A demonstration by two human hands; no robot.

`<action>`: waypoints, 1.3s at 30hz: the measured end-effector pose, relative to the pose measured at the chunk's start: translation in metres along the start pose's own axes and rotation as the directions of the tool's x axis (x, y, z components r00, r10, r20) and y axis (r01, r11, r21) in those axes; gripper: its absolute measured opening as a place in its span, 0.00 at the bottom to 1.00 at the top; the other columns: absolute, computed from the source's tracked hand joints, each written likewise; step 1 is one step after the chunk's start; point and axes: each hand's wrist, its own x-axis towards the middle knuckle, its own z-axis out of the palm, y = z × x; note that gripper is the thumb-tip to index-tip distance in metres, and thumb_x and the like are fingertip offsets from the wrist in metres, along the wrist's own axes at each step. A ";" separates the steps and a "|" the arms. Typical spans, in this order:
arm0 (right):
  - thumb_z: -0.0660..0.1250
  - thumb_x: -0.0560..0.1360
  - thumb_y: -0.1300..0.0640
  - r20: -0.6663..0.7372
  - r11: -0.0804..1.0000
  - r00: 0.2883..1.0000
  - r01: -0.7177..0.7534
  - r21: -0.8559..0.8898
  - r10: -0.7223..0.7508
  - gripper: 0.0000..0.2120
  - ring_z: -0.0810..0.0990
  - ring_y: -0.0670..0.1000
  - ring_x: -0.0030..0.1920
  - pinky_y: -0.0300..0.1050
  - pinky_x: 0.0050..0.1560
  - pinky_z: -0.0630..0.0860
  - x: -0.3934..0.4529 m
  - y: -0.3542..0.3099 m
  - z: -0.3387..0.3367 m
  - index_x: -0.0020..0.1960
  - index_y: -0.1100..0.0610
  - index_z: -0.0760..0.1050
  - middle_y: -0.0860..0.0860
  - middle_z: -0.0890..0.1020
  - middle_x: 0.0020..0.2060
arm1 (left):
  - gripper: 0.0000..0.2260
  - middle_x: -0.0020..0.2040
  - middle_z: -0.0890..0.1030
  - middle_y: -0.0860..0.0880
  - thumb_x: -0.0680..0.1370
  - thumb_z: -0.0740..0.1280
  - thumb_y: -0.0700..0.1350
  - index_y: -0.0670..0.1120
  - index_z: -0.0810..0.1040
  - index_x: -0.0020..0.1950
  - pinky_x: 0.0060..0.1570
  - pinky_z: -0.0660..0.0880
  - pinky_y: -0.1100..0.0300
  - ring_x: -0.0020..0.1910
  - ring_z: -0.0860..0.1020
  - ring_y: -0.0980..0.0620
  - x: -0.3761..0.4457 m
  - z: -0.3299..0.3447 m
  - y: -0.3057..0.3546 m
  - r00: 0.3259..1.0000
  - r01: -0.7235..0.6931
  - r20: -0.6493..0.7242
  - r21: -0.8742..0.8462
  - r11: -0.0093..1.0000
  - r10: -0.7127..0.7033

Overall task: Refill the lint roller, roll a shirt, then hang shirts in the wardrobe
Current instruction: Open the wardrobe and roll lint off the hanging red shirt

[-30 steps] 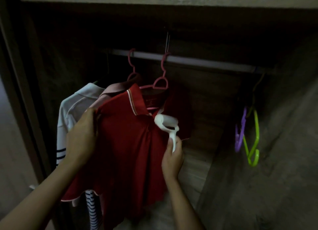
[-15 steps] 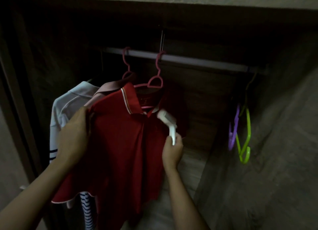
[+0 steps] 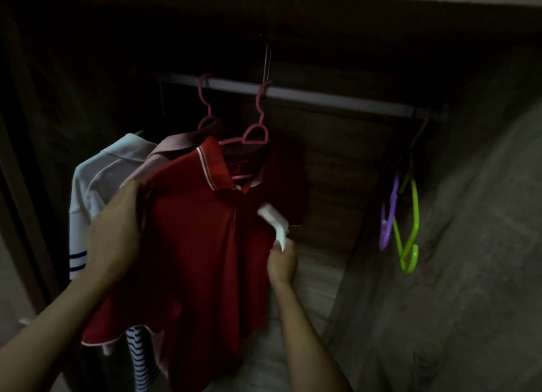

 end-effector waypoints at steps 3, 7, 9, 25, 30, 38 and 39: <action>0.58 0.81 0.57 -0.100 0.980 0.992 0.087 0.177 -0.071 0.13 0.78 0.54 0.48 0.39 0.45 0.68 0.014 -0.035 -0.003 0.63 0.60 0.72 0.54 0.78 0.47 | 0.15 0.53 0.79 0.36 0.80 0.52 0.41 0.42 0.67 0.65 0.51 0.71 0.44 0.50 0.78 0.37 0.000 0.000 0.000 1.000 0.020 -0.011 0.003 1.000 -0.020; 0.57 0.81 0.57 -0.122 0.967 0.988 0.121 0.224 -0.096 0.15 0.79 0.56 0.55 0.41 0.51 0.70 0.041 -0.071 -0.004 0.66 0.61 0.70 0.59 0.80 0.54 | 0.12 0.50 0.78 0.37 0.80 0.51 0.40 0.41 0.66 0.62 0.47 0.72 0.44 0.46 0.78 0.38 -0.003 -0.001 0.005 0.999 -0.033 -0.029 0.017 0.999 0.034; 0.57 0.82 0.56 -0.089 0.976 0.992 0.105 0.191 -0.089 0.16 0.79 0.57 0.56 0.43 0.55 0.73 0.045 -0.068 0.001 0.67 0.61 0.70 0.59 0.80 0.56 | 0.16 0.56 0.77 0.36 0.79 0.46 0.45 0.44 0.64 0.64 0.47 0.75 0.40 0.47 0.78 0.36 -0.006 -0.002 0.008 0.999 -0.038 -0.017 0.037 0.999 0.039; 0.57 0.81 0.58 -0.080 0.981 0.982 0.179 0.082 -0.172 0.11 0.74 0.43 0.36 0.29 0.32 0.66 0.001 -0.004 0.006 0.60 0.59 0.72 0.52 0.78 0.42 | 0.25 0.78 0.48 0.42 0.77 0.58 0.42 0.46 0.63 0.75 0.74 0.45 0.41 0.77 0.43 0.43 -0.005 0.002 -0.007 0.844 -0.537 0.240 0.340 0.772 0.480; 0.57 0.81 0.59 0.066 0.994 0.997 0.040 -0.103 -0.033 0.13 0.79 0.57 0.49 0.40 0.43 0.66 -0.017 0.051 0.018 0.62 0.62 0.73 0.59 0.81 0.52 | 0.23 0.77 0.54 0.41 0.79 0.52 0.41 0.41 0.63 0.75 0.75 0.38 0.47 0.77 0.39 0.47 -0.008 0.009 -0.015 0.784 -0.619 0.286 0.433 0.656 0.551; 0.58 0.81 0.59 0.048 0.996 0.999 0.000 -0.087 0.005 0.14 0.79 0.56 0.52 0.40 0.46 0.66 -0.035 0.081 0.011 0.65 0.58 0.72 0.57 0.81 0.54 | 0.23 0.78 0.48 0.43 0.77 0.52 0.40 0.40 0.63 0.72 0.75 0.39 0.48 0.77 0.38 0.48 0.000 0.008 -0.023 0.740 -0.670 0.312 0.424 0.609 0.596; 0.58 0.81 0.59 0.038 0.998 0.998 0.050 -0.029 -0.049 0.14 0.79 0.52 0.47 0.39 0.43 0.67 -0.032 0.072 0.009 0.65 0.57 0.72 0.55 0.81 0.51 | 0.23 0.77 0.52 0.41 0.77 0.54 0.39 0.39 0.63 0.72 0.75 0.38 0.49 0.77 0.37 0.48 0.001 0.007 -0.021 0.749 -0.660 0.313 0.416 0.625 0.583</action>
